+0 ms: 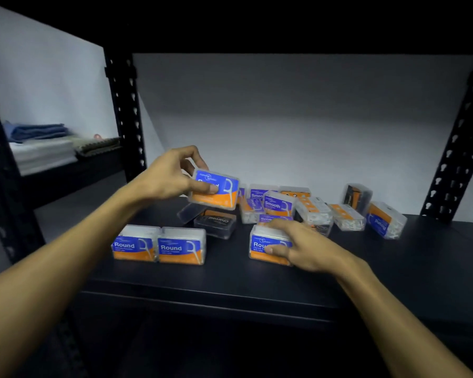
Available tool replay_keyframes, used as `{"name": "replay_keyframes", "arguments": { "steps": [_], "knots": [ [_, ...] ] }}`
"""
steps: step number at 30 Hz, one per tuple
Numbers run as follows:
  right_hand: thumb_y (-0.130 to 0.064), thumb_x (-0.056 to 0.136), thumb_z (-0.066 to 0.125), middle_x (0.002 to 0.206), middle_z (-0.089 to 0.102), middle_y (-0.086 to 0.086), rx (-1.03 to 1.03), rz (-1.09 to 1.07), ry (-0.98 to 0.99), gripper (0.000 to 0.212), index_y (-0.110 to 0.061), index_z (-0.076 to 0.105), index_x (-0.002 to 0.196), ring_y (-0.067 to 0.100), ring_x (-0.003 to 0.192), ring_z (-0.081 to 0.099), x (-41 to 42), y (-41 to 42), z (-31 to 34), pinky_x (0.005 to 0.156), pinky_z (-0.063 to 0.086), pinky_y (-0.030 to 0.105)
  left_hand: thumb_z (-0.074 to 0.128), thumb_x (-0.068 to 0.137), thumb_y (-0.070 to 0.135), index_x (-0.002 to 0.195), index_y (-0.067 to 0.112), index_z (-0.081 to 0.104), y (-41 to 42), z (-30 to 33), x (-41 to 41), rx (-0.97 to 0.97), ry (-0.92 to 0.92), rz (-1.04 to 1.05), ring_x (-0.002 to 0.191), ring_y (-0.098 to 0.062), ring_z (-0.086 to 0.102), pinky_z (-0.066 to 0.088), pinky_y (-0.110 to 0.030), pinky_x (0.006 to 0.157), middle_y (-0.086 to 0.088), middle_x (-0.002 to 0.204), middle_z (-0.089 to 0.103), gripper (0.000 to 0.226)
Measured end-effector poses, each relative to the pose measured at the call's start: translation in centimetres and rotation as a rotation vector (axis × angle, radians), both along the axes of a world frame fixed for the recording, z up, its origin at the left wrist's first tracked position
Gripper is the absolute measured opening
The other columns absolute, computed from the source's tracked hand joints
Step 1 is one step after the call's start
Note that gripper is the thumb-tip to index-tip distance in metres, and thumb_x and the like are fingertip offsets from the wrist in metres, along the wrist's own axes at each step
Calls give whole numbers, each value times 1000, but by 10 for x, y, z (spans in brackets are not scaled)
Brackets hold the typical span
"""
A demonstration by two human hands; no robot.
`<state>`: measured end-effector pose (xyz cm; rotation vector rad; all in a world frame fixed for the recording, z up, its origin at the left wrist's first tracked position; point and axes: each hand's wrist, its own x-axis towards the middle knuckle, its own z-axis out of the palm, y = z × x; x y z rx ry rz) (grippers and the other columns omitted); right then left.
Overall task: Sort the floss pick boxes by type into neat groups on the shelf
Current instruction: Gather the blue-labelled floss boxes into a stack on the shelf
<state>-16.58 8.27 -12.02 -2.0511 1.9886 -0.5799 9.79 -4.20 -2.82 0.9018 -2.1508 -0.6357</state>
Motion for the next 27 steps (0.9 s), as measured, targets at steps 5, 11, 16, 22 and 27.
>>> {"name": "replay_keyframes", "arguments": {
  "steps": [5,11,16,22,27],
  "knots": [
    [-37,97,62,141,51,2,-92,19,60,54,-28,41,145,20,129,47,32,-10,-10,103,40,31,92,47,49,75,20,62,-30,-17,51,26,-19,55,75,-29,70,55,-52,80,-6,82,74,51],
    [-36,98,58,146,38,2,-180,89,42,58,-23,38,152,20,137,38,58,-43,-23,113,34,30,94,61,18,77,1,60,-59,-45,103,70,-38,110,72,-16,68,55,-44,78,-10,83,76,42],
    [-34,99,59,156,23,0,-247,113,63,57,-25,40,152,17,143,28,72,-69,-24,118,28,34,94,62,21,95,27,74,-78,-56,114,26,-210,140,80,-14,69,54,-34,82,0,89,74,39],
    [-38,104,46,162,28,-8,-199,122,30,52,-26,36,154,6,148,18,78,-85,-19,119,14,27,85,74,16,113,28,75,-93,-68,120,135,-335,57,90,-1,70,54,-27,92,14,98,77,42],
    [-43,107,24,164,24,-10,-81,95,-108,51,-28,28,156,-10,132,13,94,-86,-7,109,2,16,64,85,53,112,25,74,-87,-63,116,245,-281,21,101,-5,70,51,-27,93,11,106,75,40]
  ]
}}
